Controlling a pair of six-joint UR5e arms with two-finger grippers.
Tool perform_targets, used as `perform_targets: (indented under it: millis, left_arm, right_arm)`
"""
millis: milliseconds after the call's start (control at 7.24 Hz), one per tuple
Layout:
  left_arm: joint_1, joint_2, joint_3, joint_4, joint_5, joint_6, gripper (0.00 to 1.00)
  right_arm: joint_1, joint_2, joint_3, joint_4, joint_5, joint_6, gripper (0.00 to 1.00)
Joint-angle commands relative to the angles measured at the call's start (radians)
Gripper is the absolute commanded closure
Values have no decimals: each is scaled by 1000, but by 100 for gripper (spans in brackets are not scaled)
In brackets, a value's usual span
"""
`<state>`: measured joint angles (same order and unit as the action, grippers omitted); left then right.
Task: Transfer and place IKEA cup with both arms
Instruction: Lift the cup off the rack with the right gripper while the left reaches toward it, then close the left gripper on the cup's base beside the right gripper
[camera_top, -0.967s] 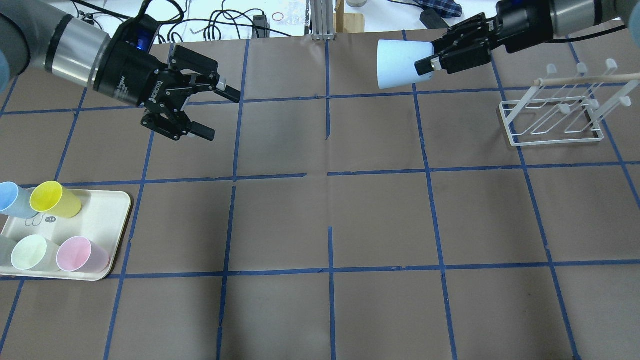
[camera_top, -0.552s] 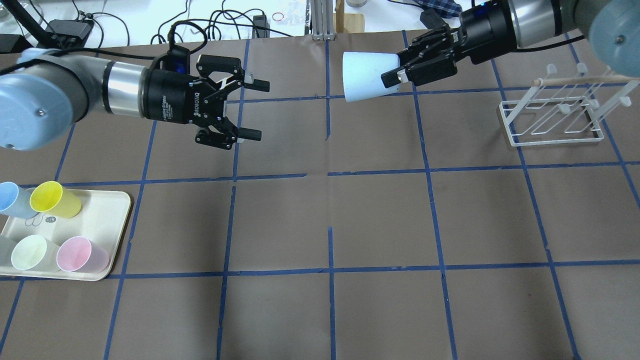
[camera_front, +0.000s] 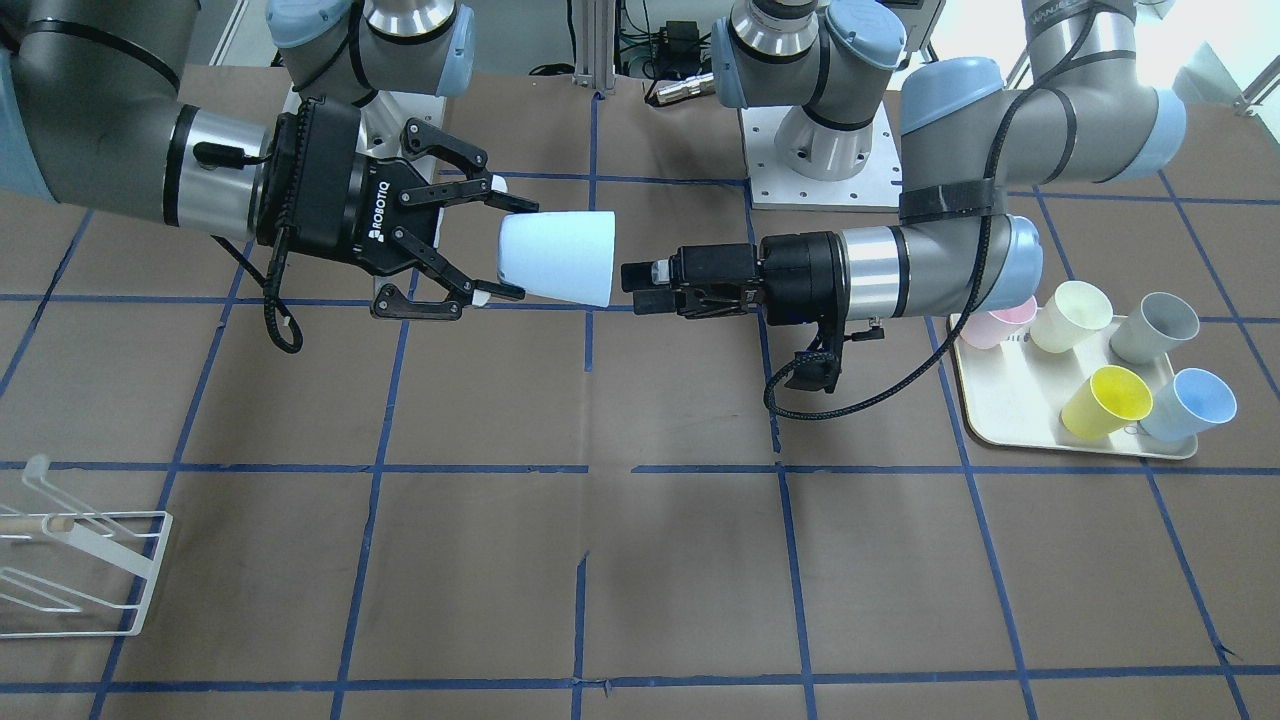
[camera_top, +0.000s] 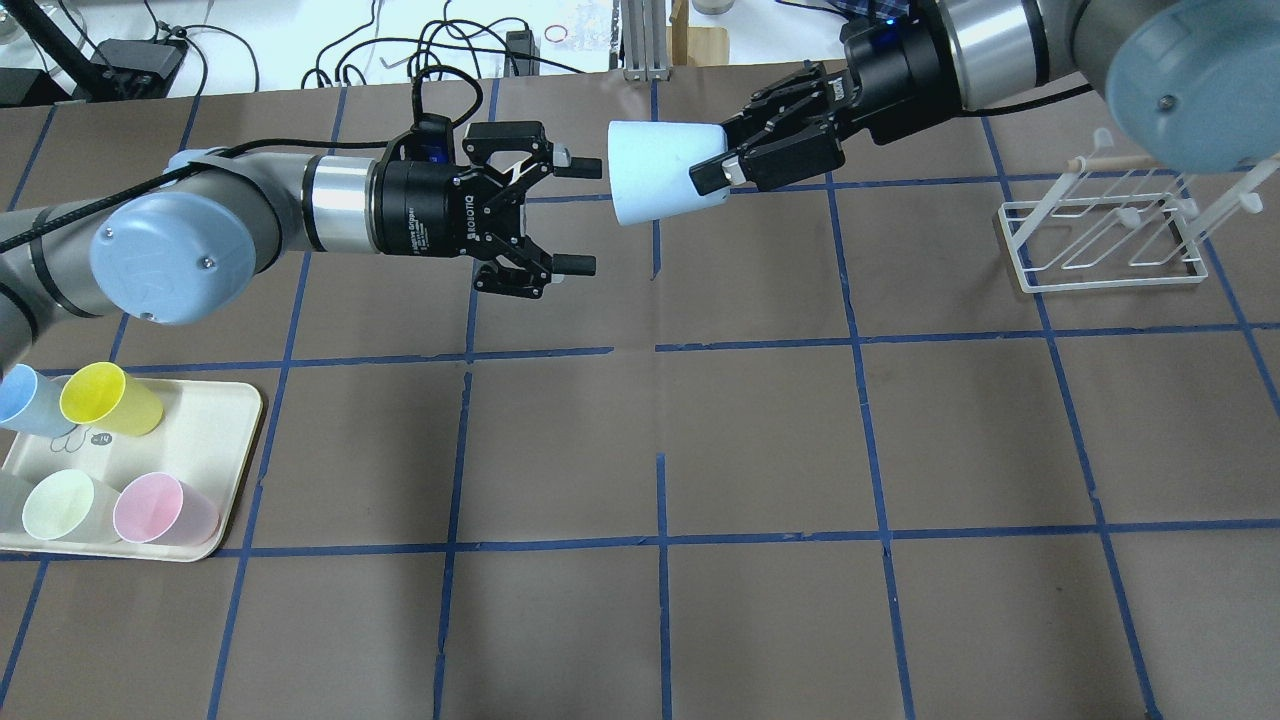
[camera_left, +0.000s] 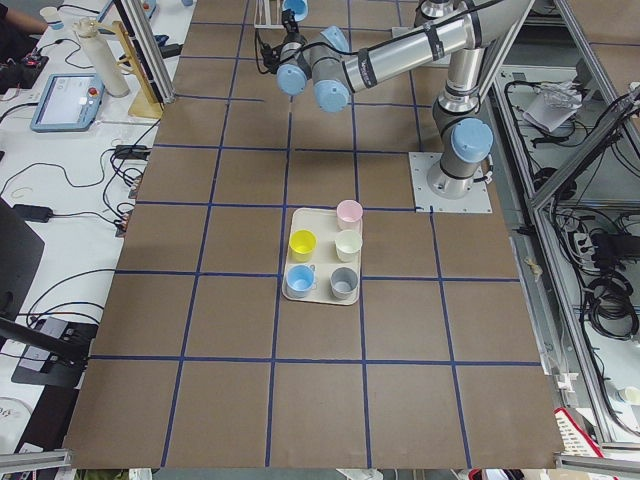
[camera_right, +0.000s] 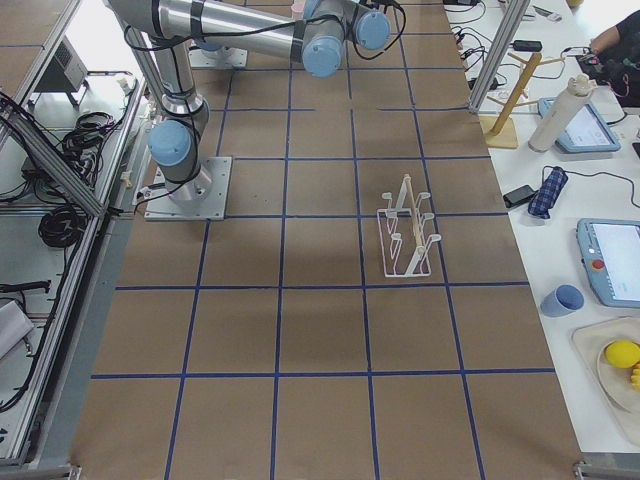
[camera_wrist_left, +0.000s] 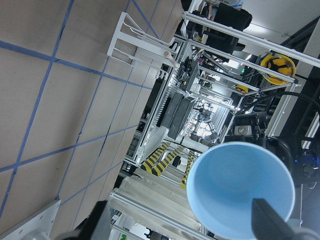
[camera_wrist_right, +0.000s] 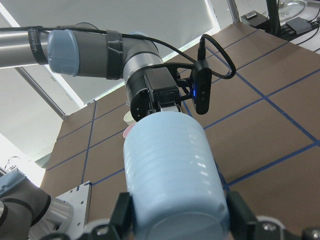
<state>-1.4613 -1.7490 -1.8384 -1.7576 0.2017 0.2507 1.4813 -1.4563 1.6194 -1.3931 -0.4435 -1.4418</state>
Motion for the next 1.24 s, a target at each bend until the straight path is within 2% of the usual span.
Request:
perform_targets:
  millis: [0, 138, 552, 829, 1105]
  left_arm:
    - [-10, 2, -2, 1, -16, 4, 0]
    - [-10, 15, -13, 0, -56, 7, 0]
    - [-13, 14, -16, 3, -62, 21, 0]
    - [-14, 16, -16, 3, -117, 32, 14]
    - [-19, 25, -27, 1, -117, 45, 21]
  right_arm:
    - [5, -1, 10, 0, 28, 0, 75]
    - [5, 4, 8, -3, 28, 0, 73]
    - [5, -1, 10, 0, 28, 21, 73]
    - [5, -1, 13, -1, 28, 34, 73]
    - [5, -1, 13, -1, 20, 34, 71]
